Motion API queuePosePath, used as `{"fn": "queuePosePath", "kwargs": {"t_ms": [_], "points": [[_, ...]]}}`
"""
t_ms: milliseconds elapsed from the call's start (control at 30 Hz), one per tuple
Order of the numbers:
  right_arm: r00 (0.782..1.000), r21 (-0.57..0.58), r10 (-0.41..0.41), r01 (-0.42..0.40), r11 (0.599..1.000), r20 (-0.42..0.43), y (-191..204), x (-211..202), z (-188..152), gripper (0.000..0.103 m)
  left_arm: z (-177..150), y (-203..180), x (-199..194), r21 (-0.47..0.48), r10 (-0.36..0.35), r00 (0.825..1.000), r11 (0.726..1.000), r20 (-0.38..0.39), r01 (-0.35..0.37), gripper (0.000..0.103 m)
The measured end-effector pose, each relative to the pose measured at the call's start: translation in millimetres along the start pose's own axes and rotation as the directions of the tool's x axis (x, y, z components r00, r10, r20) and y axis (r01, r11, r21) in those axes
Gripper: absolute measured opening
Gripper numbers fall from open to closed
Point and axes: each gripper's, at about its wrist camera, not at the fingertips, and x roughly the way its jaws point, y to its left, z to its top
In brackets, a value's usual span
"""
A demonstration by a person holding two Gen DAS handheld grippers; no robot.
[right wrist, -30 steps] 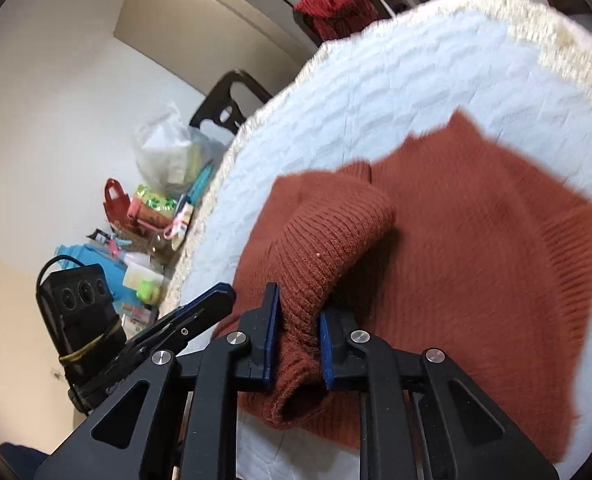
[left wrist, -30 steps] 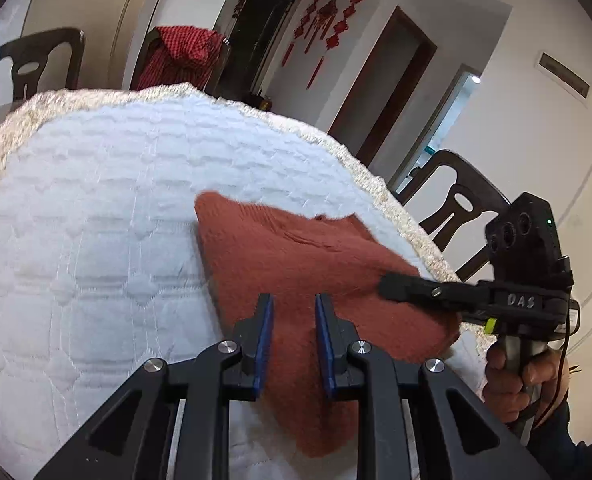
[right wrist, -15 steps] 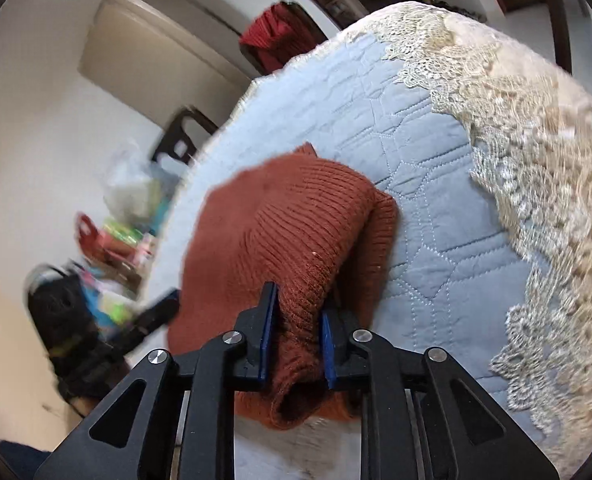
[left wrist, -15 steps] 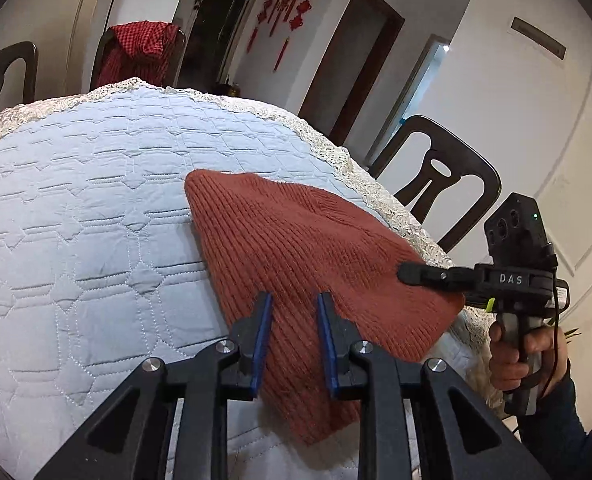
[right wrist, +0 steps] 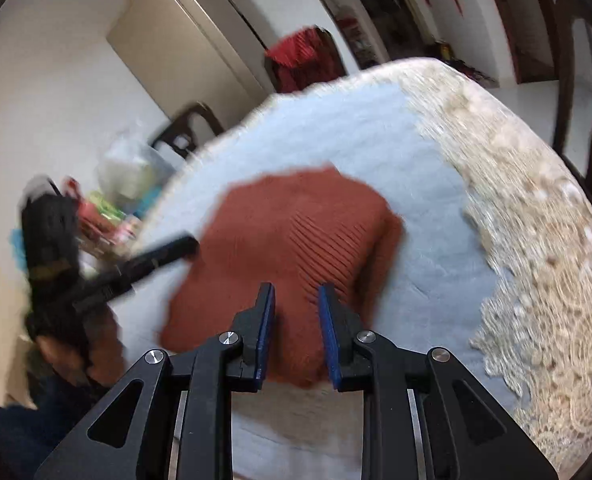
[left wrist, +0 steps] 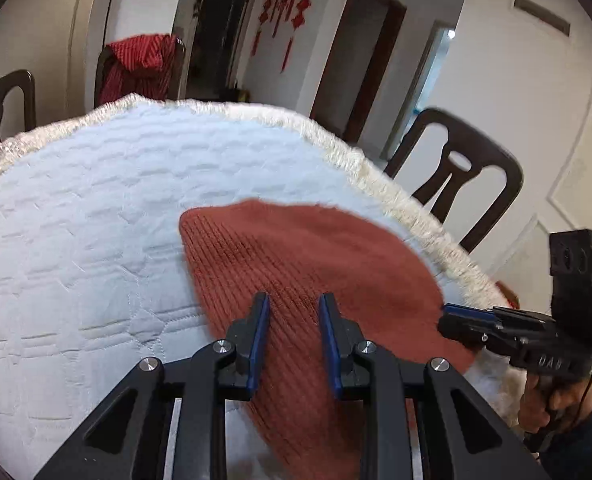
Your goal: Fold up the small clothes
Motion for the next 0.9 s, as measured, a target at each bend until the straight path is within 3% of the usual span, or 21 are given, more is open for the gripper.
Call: {"fn": "queuePosePath", "kwargs": {"t_ms": [33, 200, 333, 433, 500, 533, 600, 900], "points": [[1.0, -0.019, -0.029, 0.029, 0.999, 0.003, -2, 4, -5, 0.023, -3, 1, 4, 0.005, 0.002, 1.0, 1.0, 0.001, -0.002, 0.028], [0.999, -0.011, -0.019, 0.02, 1.0, 0.037, -4, -6, -4, 0.023, -4, -2, -11, 0.006, 0.008, 1.0, 1.0, 0.011, -0.008, 0.028], [0.997, -0.118, -0.025, 0.034, 0.992, 0.075, 21, -23, -4, 0.023, -20, -11, -40, 0.027, -0.04, 0.999, 0.999, 0.028, 0.039, 0.028], [0.998, -0.185, -0.014, 0.024, 0.982, 0.055, 34, -21, -12, 0.023, -36, -19, -46, 0.041, -0.056, 0.998, 0.998, 0.016, 0.055, 0.029], [0.998, -0.217, -0.058, 0.06, 0.974, 0.02, 33, -7, -19, 0.023, -44, -24, -41, 0.074, -0.029, 1.0, 0.997, 0.007, 0.028, 0.03], [0.995, -0.23, -0.096, 0.095, 0.969, 0.006, 31, 0, -23, 0.018, -45, -25, -39, 0.084, -0.016, 1.0, 0.996, 0.01, 0.015, 0.03], [0.993, -0.26, -0.113, 0.115, 0.959, 0.024, 32, 1, -26, 0.017, -44, -26, -38, 0.09, -0.011, 1.0, 0.996, 0.016, 0.009, 0.03], [0.993, -0.213, -0.08, 0.096, 0.972, 0.085, 32, -20, -12, 0.018, -33, -24, -41, 0.072, -0.002, 1.0, 0.997, 0.028, 0.0, 0.03]]}}
